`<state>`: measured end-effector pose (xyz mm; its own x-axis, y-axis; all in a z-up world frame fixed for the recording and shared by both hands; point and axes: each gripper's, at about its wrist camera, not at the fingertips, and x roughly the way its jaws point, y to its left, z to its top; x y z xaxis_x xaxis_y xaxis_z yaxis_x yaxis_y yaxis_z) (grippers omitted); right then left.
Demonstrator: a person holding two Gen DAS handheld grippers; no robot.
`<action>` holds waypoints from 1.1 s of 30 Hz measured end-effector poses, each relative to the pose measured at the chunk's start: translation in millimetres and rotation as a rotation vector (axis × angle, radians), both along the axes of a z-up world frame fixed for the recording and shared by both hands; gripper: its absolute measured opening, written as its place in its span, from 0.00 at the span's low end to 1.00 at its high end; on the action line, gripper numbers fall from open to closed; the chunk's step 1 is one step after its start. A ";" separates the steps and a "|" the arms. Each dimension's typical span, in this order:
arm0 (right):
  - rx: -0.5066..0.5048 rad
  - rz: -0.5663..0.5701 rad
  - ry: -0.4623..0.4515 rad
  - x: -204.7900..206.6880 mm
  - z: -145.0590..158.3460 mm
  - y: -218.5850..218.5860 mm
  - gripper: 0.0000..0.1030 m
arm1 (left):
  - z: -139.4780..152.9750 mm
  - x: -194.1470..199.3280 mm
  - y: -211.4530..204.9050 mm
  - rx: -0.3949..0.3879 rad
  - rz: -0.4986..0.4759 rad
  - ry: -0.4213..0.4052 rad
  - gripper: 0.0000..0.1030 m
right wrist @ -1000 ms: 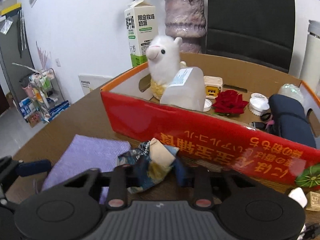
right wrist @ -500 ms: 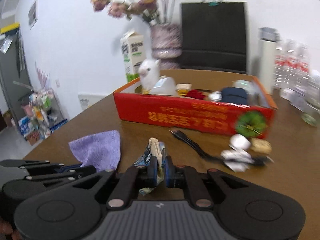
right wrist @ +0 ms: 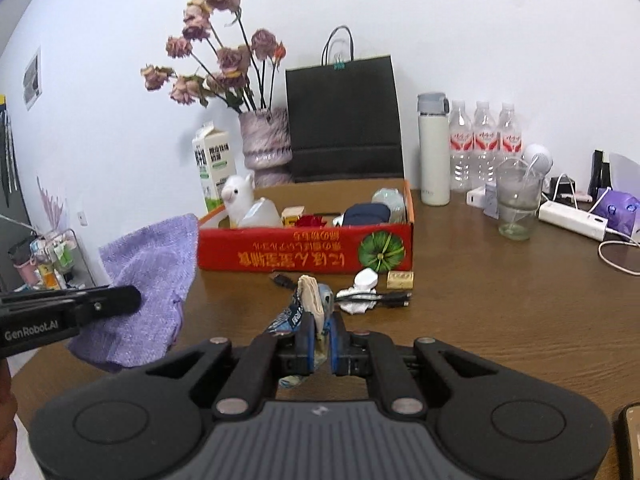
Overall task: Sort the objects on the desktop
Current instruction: 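Lower the cloth bag and snack packet into the box and open both tools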
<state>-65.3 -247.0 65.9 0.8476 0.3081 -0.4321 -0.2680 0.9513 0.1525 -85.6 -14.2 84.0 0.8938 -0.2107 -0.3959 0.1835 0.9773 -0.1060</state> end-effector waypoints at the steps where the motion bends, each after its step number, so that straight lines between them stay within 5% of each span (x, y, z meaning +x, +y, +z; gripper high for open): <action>1: 0.006 0.005 -0.003 2.3 2.3 -0.7 0.06 | 2.8 4.2 0.2 0.006 -0.002 -0.008 0.07; 7: -0.001 0.013 -0.087 36.5 33.6 -4.2 0.06 | 36.7 61.7 9.6 0.060 -0.028 -0.065 0.07; 11: -0.010 0.021 -0.107 95.1 57.2 -0.3 0.06 | 55.1 138.3 5.7 0.104 -0.078 -0.027 0.07; 18: -0.017 0.018 0.055 255.0 65.3 13.6 0.06 | 30.5 283.4 -18.7 0.199 -0.097 0.159 0.07; 22: -0.047 0.010 0.142 326.3 50.5 31.2 0.06 | 0.8 326.1 -22.6 0.215 -0.089 0.248 0.07; 24: -0.054 0.013 0.186 355.9 38.2 40.7 0.06 | -9.1 336.0 -22.5 0.211 -0.114 0.298 0.15; 26: -0.064 0.013 0.228 378.5 26.5 50.0 0.06 | -11.6 337.3 -22.0 0.215 -0.131 0.285 0.46; 29: -0.129 -0.004 0.279 403.1 9.8 64.2 0.15 | -10.2 335.5 -15.4 0.226 -0.116 0.247 0.48; 30: -0.143 -0.016 0.287 406.4 6.5 65.5 0.27 | -8.1 334.2 -9.2 0.213 -0.109 0.245 0.49; 33: -0.180 -0.061 0.274 407.7 4.4 60.9 0.40 | 2.1 333.0 4.6 0.193 -0.079 0.245 0.51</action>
